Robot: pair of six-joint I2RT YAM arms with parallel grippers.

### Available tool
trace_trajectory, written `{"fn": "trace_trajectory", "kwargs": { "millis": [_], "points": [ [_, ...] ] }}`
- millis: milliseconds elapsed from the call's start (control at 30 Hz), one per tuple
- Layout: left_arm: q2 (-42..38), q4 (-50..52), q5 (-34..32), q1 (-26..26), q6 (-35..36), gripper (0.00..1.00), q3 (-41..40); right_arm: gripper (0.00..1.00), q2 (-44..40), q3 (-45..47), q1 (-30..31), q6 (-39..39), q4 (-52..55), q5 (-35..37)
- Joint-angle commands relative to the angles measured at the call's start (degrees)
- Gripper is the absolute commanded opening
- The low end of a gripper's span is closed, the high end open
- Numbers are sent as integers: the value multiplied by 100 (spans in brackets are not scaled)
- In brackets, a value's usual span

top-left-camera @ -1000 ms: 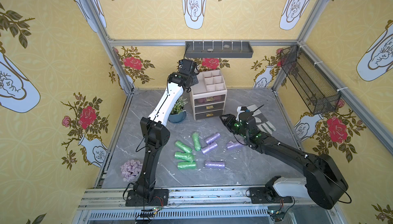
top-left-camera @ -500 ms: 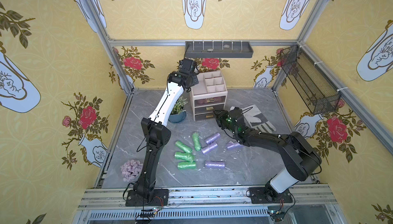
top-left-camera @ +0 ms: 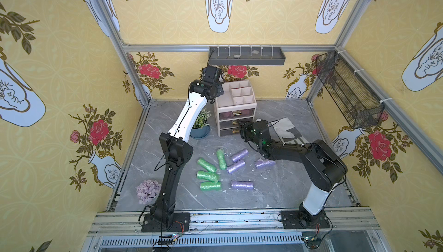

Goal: Sort the rolls of trash bags by color and place them into the drawer
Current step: Open the drawer in the storage box.

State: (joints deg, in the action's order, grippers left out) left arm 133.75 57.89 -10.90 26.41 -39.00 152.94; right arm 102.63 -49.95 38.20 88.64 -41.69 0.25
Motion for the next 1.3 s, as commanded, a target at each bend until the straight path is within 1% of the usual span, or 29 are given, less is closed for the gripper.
{"fn": "trace_trajectory", "kwargs": {
  "millis": [0, 300, 733, 1267],
  "points": [
    [115, 170, 311, 4, -112, 0, -9, 37, 97, -6, -18, 118, -603, 66],
    [125, 135, 346, 4, -151, 0, -7, 34, 410, -127, -18, 162, -977, 271],
    [107, 131, 347, 4, -151, 0, -19, 26, 589, -146, -13, 351, -1455, 593],
    [142, 117, 340, 18, -187, 0, -19, 15, 759, -296, -89, 628, -1580, 608]
  ]
}}
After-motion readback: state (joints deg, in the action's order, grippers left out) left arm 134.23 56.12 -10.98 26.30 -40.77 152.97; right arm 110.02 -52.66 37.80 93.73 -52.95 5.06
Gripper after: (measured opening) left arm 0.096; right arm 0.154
